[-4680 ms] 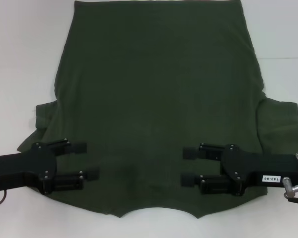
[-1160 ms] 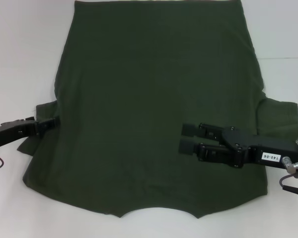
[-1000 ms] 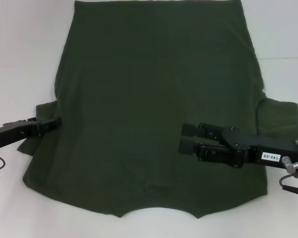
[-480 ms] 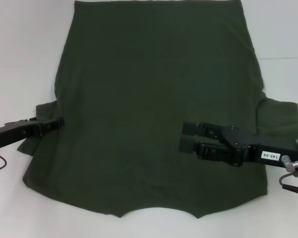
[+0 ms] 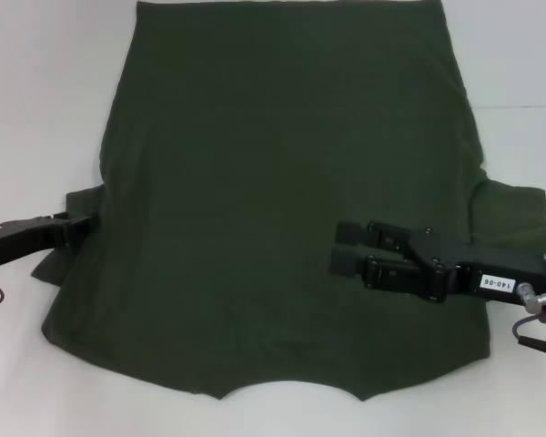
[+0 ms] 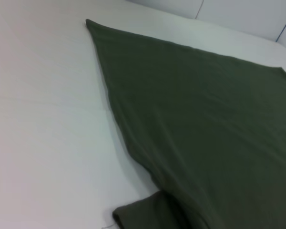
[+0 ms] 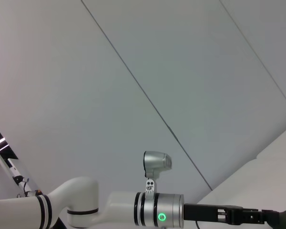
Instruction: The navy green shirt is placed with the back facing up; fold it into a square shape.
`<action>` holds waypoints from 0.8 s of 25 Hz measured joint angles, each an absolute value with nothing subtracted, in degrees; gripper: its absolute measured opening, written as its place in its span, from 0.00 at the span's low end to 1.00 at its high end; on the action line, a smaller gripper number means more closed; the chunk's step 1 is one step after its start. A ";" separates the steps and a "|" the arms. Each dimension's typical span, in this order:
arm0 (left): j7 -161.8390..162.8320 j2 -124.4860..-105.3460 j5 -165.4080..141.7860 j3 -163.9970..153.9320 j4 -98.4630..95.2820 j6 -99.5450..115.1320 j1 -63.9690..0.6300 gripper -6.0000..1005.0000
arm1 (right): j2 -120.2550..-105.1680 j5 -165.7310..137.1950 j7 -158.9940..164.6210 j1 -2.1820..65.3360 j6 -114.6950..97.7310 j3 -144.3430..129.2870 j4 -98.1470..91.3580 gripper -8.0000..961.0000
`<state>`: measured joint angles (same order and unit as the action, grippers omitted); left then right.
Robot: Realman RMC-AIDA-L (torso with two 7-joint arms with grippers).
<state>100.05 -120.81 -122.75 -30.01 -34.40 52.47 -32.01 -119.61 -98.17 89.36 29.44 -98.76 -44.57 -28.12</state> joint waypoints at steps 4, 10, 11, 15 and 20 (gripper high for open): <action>100.22 -120.77 -123.89 -30.04 -34.37 52.30 -32.26 0.63 | -119.61 -98.17 89.31 29.44 -98.76 -44.55 -28.12 0.89; 100.22 -120.75 -124.05 -30.06 -34.33 52.20 -32.46 0.35 | -119.61 -98.17 89.29 29.44 -98.71 -44.56 -28.12 0.89; 100.22 -120.74 -124.05 -30.06 -34.29 52.18 -32.51 0.30 | -119.61 -98.17 89.29 29.44 -98.71 -44.56 -28.13 0.89; 100.22 -120.74 -124.09 -30.06 -34.16 52.14 -32.60 0.11 | -119.61 -98.17 89.29 29.41 -98.70 -44.56 -28.12 0.89; 100.22 -120.76 -124.10 -30.06 -34.39 52.24 -32.56 0.00 | -119.61 -98.17 89.29 29.36 -98.70 -44.56 -28.12 0.89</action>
